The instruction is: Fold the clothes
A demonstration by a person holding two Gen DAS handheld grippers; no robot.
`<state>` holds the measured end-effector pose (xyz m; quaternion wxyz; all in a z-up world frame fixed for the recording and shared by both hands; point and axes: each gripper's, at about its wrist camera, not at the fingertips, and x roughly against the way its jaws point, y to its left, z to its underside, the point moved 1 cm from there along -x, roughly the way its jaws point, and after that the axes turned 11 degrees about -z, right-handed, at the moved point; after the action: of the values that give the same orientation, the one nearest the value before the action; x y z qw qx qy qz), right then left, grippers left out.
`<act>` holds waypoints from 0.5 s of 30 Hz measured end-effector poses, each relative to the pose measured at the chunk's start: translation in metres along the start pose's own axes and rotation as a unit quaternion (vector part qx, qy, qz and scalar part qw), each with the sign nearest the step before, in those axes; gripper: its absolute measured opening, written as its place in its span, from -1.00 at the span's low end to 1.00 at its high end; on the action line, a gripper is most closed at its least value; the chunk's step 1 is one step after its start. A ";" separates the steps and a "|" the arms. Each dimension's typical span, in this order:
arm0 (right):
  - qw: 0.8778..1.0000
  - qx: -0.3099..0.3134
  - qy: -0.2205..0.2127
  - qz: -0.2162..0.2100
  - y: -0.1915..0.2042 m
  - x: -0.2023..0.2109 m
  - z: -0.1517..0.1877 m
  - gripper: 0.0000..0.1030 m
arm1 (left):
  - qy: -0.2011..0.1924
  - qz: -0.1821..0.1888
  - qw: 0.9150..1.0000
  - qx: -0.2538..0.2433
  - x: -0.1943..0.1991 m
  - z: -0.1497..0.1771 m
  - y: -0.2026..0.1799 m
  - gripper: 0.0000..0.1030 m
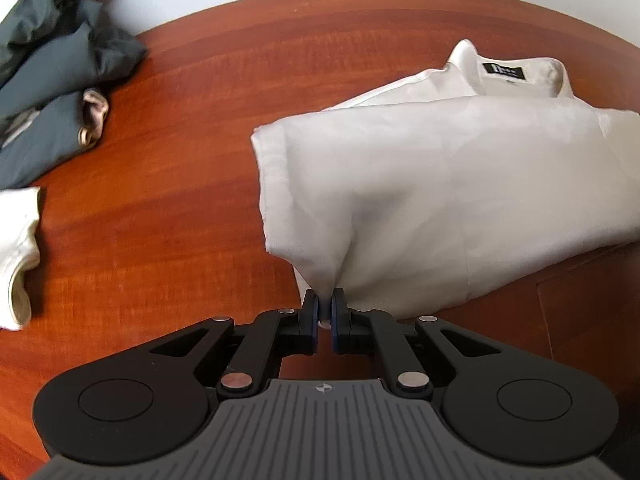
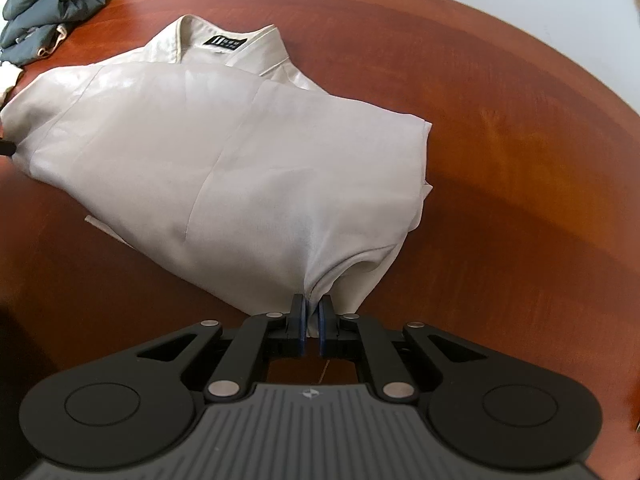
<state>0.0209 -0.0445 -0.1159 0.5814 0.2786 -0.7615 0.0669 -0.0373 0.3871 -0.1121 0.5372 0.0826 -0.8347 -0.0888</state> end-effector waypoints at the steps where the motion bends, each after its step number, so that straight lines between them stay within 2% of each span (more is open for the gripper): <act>1: 1.000 -0.002 0.001 -0.001 0.003 0.002 0.006 -0.88 | 0.001 0.000 1.000 0.001 0.001 0.003 0.000 -0.87; 9: 1.000 -0.022 0.005 -0.005 0.022 0.015 0.046 -0.87 | -0.014 0.003 0.999 0.037 0.018 0.023 0.014 -0.82; 15: 1.000 -0.025 -0.002 0.006 0.031 0.026 0.056 -0.80 | -0.036 0.012 0.998 0.043 0.031 0.024 0.022 -0.82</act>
<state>-0.0459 -0.0515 -0.1030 0.5864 0.2596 -0.7655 0.0511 -0.0731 0.4030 -0.0896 0.5034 0.0926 -0.8577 -0.0489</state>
